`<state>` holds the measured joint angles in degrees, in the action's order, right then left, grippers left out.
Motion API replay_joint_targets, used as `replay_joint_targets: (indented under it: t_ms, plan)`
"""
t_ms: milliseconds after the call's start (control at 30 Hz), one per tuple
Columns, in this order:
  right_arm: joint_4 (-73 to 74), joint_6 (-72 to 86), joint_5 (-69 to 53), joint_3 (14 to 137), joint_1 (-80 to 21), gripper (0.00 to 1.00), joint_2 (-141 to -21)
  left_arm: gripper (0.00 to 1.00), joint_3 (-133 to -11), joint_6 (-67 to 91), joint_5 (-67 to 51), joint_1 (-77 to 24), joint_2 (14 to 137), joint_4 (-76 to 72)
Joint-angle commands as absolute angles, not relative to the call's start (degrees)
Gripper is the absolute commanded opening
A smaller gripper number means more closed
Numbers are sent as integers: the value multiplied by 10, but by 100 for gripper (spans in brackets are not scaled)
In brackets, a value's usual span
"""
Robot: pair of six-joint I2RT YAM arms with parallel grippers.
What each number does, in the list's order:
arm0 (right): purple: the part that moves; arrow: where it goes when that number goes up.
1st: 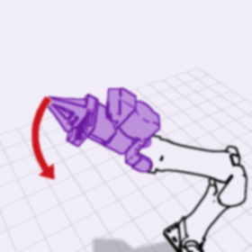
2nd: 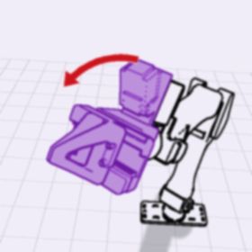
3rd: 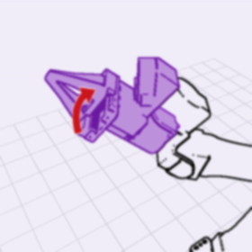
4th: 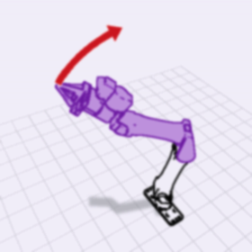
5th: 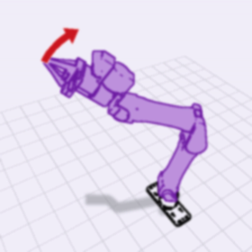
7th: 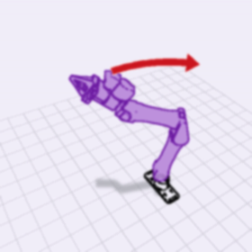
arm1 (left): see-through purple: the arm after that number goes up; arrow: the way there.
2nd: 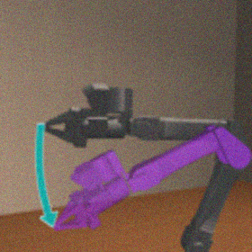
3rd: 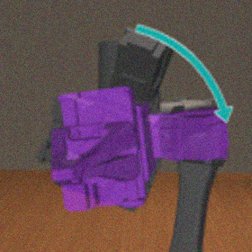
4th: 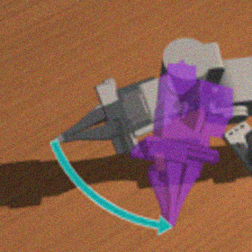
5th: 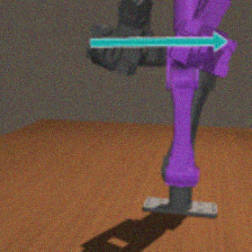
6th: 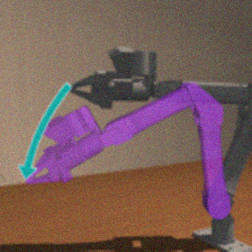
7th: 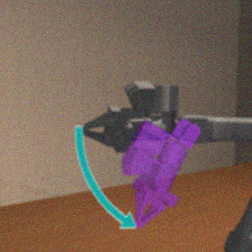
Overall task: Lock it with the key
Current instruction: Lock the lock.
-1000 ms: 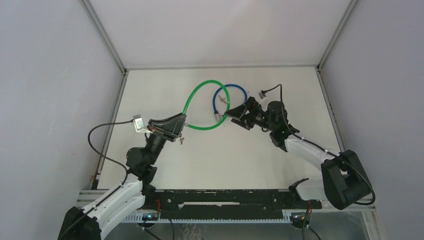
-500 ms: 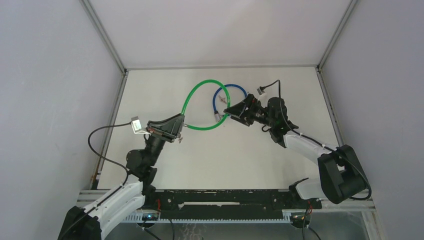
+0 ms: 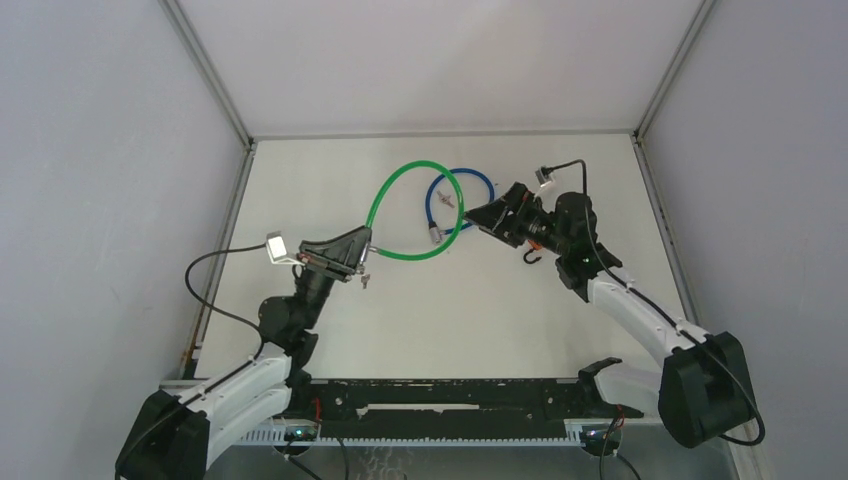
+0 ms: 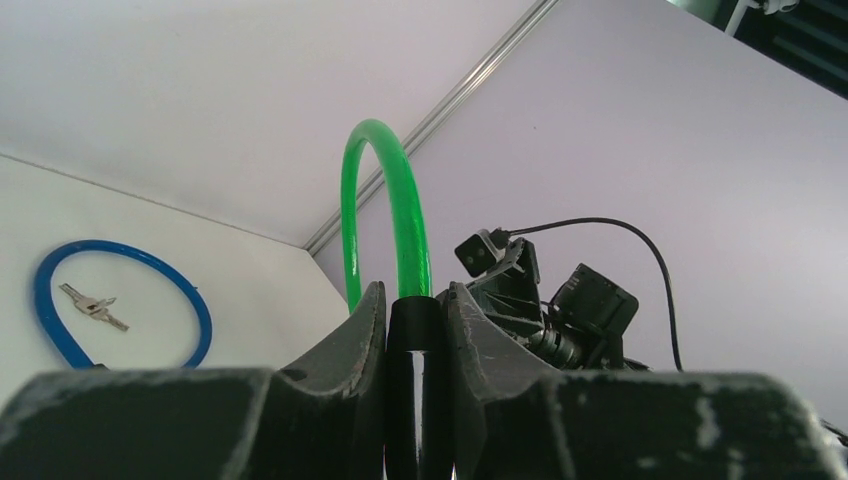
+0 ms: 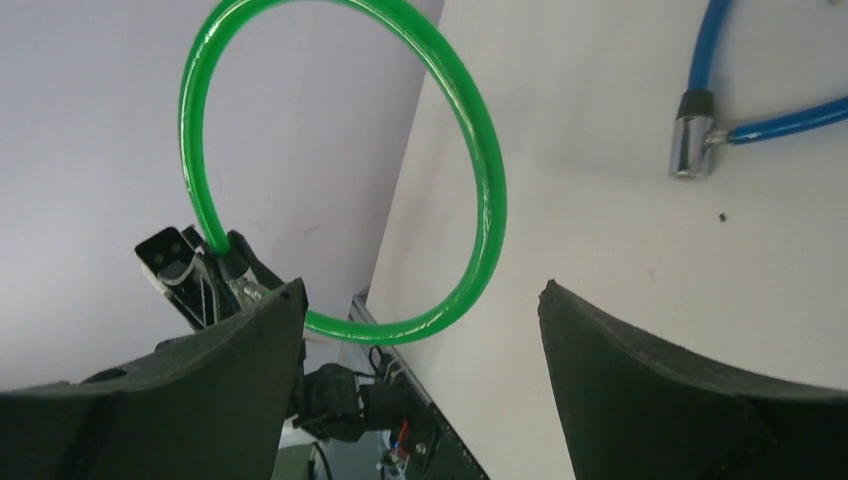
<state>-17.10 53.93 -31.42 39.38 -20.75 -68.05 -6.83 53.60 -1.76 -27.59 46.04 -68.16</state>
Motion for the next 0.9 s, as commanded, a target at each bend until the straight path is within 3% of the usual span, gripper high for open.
replay_joint_targets:
  t_ms: [0,200,367,633,867]
  plan:
    - [-95,503,-234,443,-202,91,-634,0,-66,560,-13,-274,462,-769]
    - [-84,576,-123,502,-296,91,-625,0,-60,560,-11,-274,461,-772]
    - [-76,590,-76,598,-387,91,-698,0,-61,560,-14,-274,464,-771]
    - [-93,641,-119,688,-423,88,-840,0,-65,558,-19,-274,462,-770]
    - [-103,621,-128,735,-442,87,-886,0,-61,559,-22,-274,459,-770]
